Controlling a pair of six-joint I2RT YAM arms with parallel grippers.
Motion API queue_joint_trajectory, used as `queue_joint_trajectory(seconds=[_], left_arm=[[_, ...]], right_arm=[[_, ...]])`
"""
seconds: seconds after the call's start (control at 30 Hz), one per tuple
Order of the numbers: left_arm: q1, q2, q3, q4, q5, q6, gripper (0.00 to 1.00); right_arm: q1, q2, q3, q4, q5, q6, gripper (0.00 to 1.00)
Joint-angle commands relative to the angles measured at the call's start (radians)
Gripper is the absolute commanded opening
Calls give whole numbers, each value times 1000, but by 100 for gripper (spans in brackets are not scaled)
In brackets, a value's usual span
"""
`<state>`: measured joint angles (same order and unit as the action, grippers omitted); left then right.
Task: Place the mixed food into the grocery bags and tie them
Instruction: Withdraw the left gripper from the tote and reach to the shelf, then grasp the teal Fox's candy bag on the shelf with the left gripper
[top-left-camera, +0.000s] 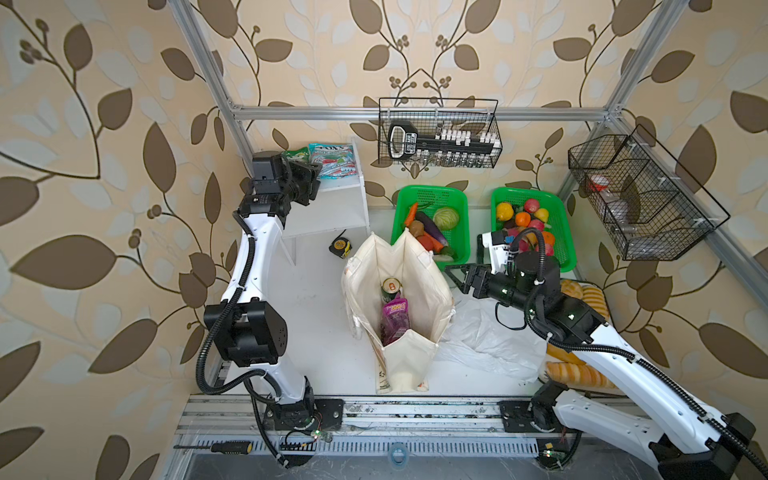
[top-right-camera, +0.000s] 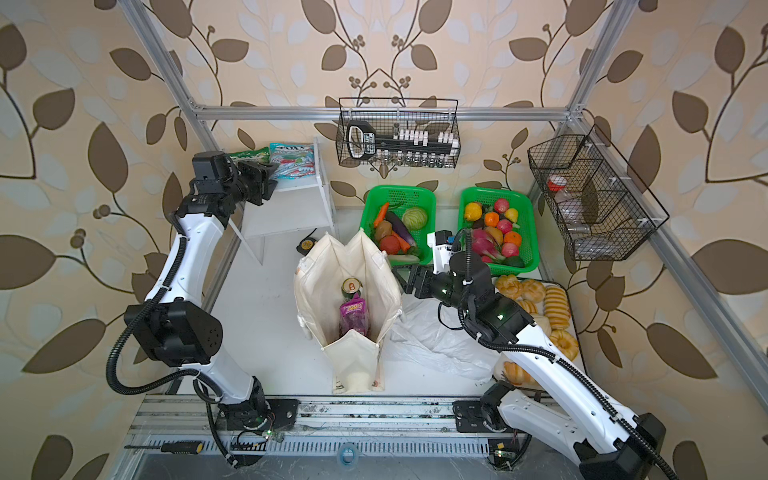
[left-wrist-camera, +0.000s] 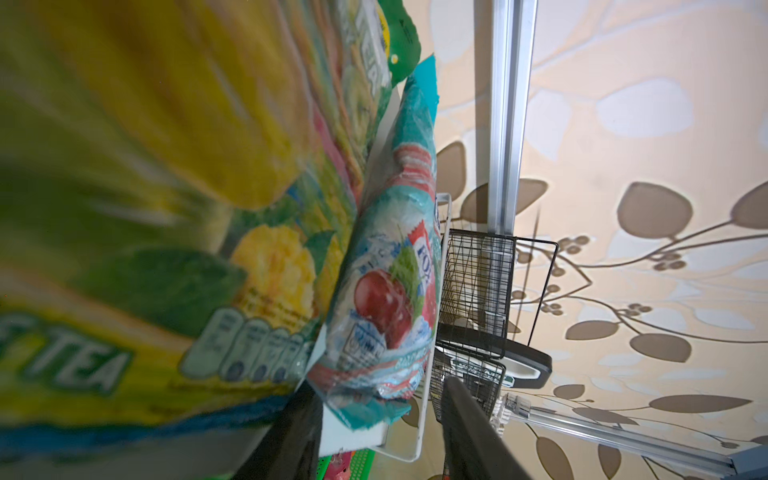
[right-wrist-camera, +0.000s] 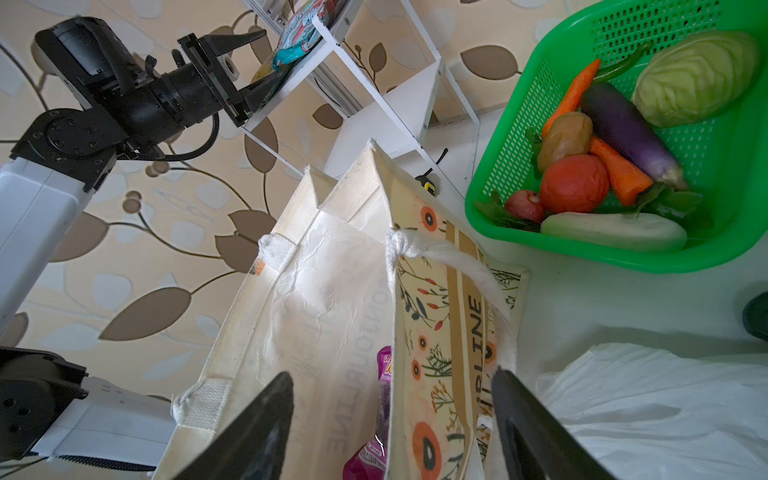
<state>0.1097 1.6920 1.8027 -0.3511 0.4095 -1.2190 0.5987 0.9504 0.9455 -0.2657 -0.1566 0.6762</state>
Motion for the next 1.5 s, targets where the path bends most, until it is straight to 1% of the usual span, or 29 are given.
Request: queue_joint_trajectory(seconds=[0.0, 0.17, 0.23, 0.4, 0.47, 0.53, 0.7, 0.9, 0.93, 1.03, 1.17, 1.23, 1.3, 1.37, 1.47], left_arm=[[-20, 0, -8, 81, -41, -43, 46], [-41, 26, -10, 100, -27, -64, 35], [-47, 25, -24, 111, -20, -76, 27], [-56, -1, -62, 126, -23, -83, 14], [-58, -20, -79, 130, -24, -84, 7], [-59, -40, -98, 133, -24, -88, 1], [-61, -115, -159, 137, -23, -89, 0], [-61, -246, -304, 155, -34, -102, 0], [-61, -287, -323, 155, -44, -100, 0], [-61, -313, -331, 128, -60, -73, 0], [-61, -305, -345, 162, -52, -64, 29], [-61, -290, -342, 178, -37, -65, 40], [-61, -275, -334, 187, -28, -65, 46], [-61, -264, -333, 194, -29, -73, 56], [-60, -261, -334, 212, -29, -77, 61]], right_arm=[[-6, -18, -12, 5, 22, -10, 75], [-6, -20, -13, -1, 20, -13, 76], [-7, -26, -16, -6, 24, -15, 76], [-7, -42, -30, -6, 32, -15, 76], [-8, -45, -35, -5, 35, -17, 76], [-9, -50, -39, -6, 37, -17, 76], [-10, -56, -48, -5, 40, -17, 76], [-13, -58, -61, 2, 44, -16, 76], [-13, -56, -60, 5, 42, -17, 76], [-14, -50, -58, 11, 34, -14, 76], [-14, -47, -60, 10, 32, -14, 76], [-15, -51, -62, 5, 32, -13, 76], [-15, -56, -65, -1, 35, -14, 76], [-17, -66, -73, -3, 42, -14, 76], [-19, -76, -80, -6, 49, -17, 76]])
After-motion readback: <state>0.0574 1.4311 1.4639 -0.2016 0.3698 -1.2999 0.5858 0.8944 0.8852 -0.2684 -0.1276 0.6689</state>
